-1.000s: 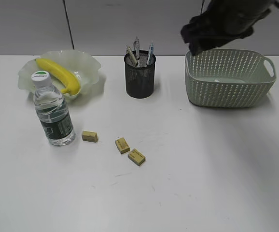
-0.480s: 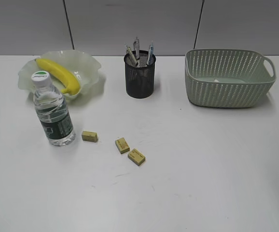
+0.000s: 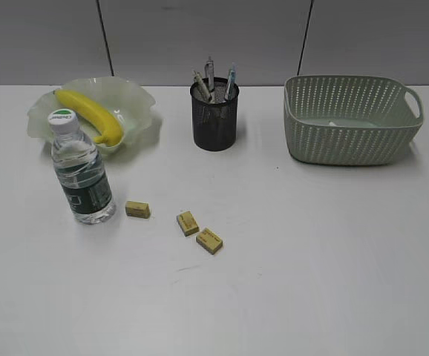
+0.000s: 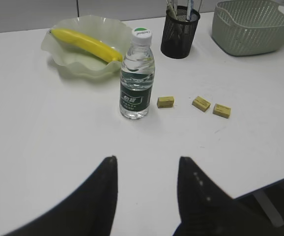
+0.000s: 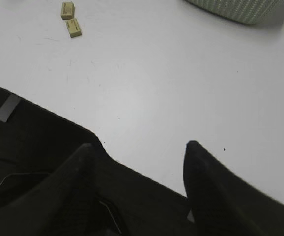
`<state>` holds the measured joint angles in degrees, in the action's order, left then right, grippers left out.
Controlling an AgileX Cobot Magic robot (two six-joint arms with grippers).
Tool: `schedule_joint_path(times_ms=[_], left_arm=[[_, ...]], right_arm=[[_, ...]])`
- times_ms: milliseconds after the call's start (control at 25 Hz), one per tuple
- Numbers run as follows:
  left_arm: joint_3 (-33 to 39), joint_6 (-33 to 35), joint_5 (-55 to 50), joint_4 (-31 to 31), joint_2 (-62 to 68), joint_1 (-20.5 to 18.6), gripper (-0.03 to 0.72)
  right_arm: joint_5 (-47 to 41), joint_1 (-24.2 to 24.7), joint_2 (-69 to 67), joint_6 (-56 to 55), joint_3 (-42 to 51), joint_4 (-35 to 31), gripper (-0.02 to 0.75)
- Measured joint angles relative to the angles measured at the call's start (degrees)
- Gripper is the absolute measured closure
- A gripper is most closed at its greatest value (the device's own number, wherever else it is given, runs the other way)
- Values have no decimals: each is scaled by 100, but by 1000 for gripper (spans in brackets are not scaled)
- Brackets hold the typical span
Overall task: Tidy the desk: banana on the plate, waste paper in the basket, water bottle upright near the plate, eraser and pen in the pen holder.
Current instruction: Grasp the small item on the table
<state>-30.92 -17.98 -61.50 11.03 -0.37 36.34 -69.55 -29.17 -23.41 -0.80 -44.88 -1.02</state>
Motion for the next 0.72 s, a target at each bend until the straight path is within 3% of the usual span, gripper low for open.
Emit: schedule_joint_path(times_ms=[240,360,720], left_arm=[[-6,0,33,-76,67,0,384],[-111,0,358,-366,533,11,384],[-578,393,2170,-1409,3777,11,384]], right_arm=[[317,0,2021,13,962,23,283],[404,0,2376,14,1276,30,283],[908,0,2295,279,1552,25,283]])
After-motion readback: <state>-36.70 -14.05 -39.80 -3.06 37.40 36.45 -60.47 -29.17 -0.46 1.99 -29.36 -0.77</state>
